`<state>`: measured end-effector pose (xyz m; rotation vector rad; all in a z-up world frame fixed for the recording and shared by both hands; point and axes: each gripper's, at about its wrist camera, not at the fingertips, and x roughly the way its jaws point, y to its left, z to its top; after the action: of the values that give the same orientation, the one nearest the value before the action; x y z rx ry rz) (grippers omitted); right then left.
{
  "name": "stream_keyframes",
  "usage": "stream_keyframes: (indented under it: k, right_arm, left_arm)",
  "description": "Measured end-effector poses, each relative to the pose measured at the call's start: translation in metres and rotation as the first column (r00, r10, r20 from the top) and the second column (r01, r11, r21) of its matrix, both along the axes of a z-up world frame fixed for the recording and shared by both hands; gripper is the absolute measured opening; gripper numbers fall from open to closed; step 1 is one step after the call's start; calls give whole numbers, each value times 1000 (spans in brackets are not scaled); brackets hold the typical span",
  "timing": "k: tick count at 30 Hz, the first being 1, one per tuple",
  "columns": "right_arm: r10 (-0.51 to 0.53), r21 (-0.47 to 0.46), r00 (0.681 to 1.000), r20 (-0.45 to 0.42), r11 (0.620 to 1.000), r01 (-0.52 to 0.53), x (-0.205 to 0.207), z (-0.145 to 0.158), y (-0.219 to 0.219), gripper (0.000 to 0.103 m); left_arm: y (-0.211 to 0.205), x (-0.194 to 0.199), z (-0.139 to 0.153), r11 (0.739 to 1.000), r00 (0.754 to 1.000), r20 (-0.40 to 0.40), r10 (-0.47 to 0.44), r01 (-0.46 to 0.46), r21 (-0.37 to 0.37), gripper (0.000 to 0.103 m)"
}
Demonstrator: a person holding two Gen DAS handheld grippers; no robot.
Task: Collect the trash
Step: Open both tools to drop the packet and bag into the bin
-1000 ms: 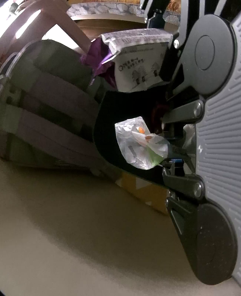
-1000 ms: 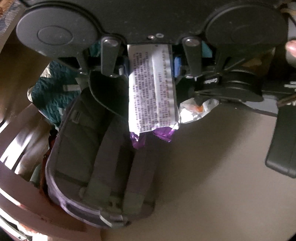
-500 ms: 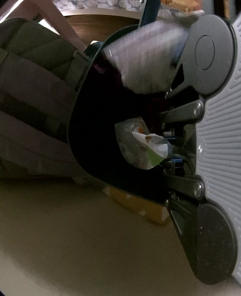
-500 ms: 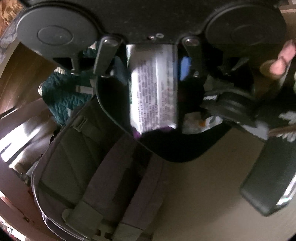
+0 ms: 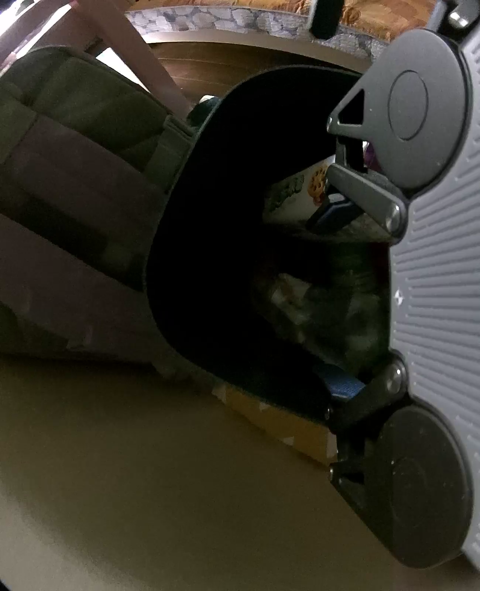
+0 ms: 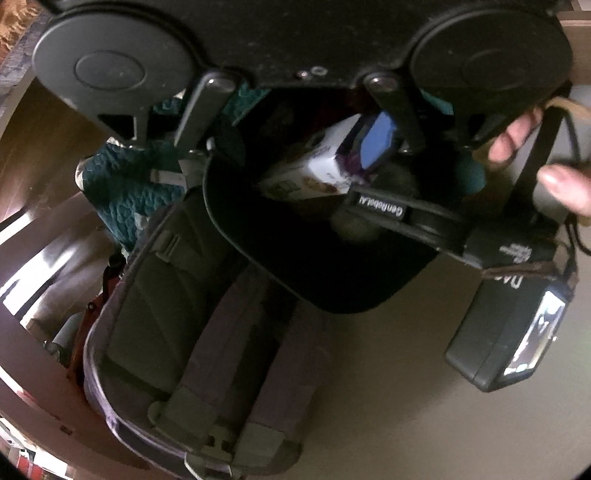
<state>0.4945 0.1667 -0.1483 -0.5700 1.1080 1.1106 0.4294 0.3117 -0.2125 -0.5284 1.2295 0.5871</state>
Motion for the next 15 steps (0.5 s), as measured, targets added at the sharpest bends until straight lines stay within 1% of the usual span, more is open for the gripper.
stream_keyframes:
  k: [3,7,13,15]
  right_arm:
    - [12,30,1000,-6,999,-12,-3,13,-16,76]
    - [32,83,999,0,996,-32,-7,31,-39,77]
    - [60,150,998,-1,987,-60,-11,54,-67,77]
    - [74,174,997,-1,982,-73,-14,63,-76,77]
  left_arm:
    - [-7,-9,15,1000,1000,29,8,-8,17,77]
    - [-19,-20,34,999,997,62,38,-40,33,77]
    - [-49,-48,83,993,987,137,82,-93,72,77]
    - [-62,-57,99,990,984,156,82,-99,102,77]
